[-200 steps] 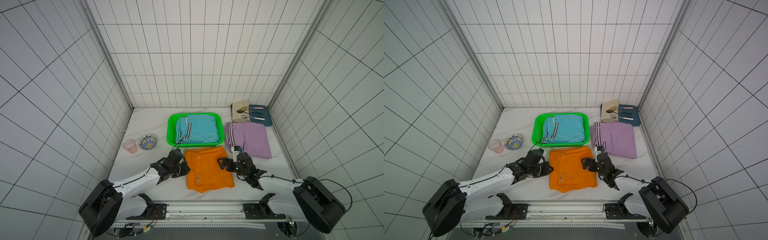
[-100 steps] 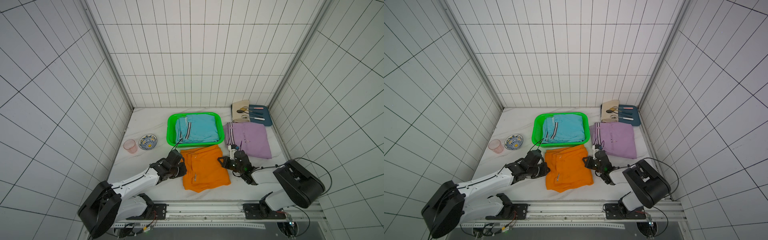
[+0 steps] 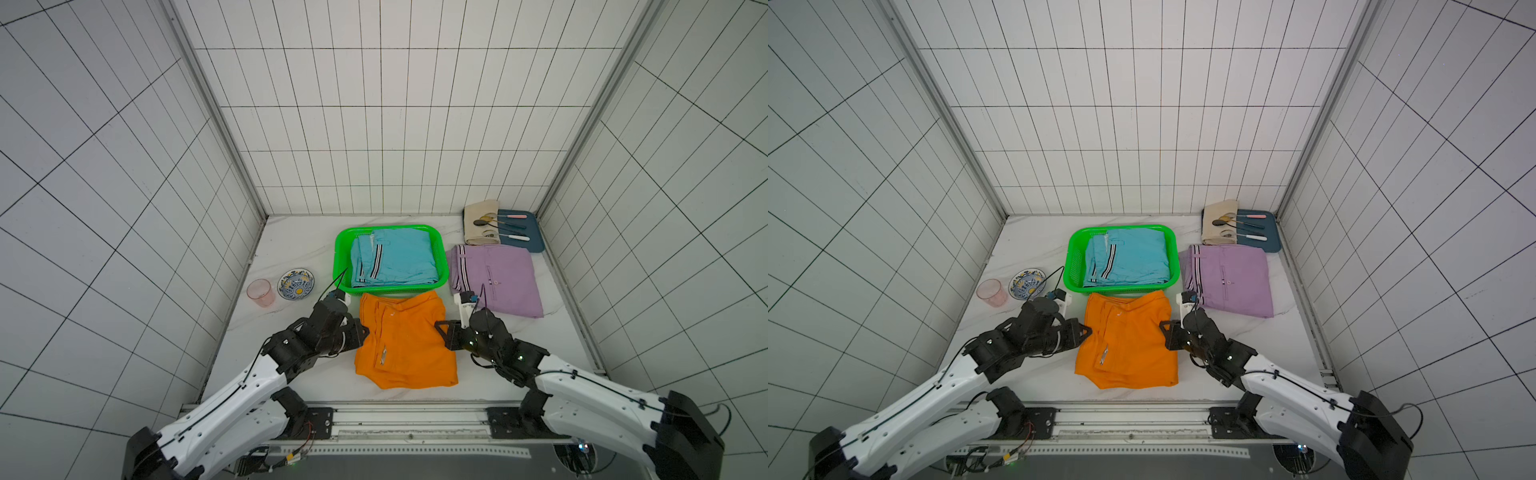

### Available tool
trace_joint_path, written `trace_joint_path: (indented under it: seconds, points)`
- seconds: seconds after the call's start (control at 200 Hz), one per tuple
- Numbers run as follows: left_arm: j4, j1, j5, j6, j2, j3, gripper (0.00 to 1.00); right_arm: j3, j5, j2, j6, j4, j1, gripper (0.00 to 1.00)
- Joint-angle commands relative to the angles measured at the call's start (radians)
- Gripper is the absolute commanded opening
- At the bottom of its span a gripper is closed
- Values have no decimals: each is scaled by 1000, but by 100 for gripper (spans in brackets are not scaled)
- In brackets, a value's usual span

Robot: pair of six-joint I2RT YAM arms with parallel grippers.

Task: Put the folded long pants in the basket
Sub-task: Pick up the long pant at the center of the board, then place the long pant in the basket.

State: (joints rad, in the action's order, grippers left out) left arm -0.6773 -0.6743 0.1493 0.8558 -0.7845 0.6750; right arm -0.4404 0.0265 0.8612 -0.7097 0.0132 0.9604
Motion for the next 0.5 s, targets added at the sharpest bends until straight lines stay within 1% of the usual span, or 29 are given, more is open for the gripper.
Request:
trace_joint_path:
  seconds: [0.0,0.1,0.16,0.23,0.285,0.36,0.44,0.495]
  points:
    - [7,7,-82,-1,53,83,0,-139,81,-117,67,206,26,0]
    - [20,18,-80,-15,43,149,0,-228,127,-163,102,263,25,0]
    - [11,38,-94,-15,0,203,0,-301,139,-147,126,301,25,0]
    - [24,78,-78,-26,-73,262,0,-388,149,-108,159,340,20,0]
    - [50,128,-25,-38,-137,310,0,-458,159,-66,183,361,12,0]
    - [78,225,68,-38,-238,374,0,-544,152,-2,217,373,-15,0]
    - [112,306,152,-29,-337,439,0,-612,86,70,249,347,-78,0]
    - [125,340,176,-34,-400,481,0,-644,18,122,261,307,-133,0]
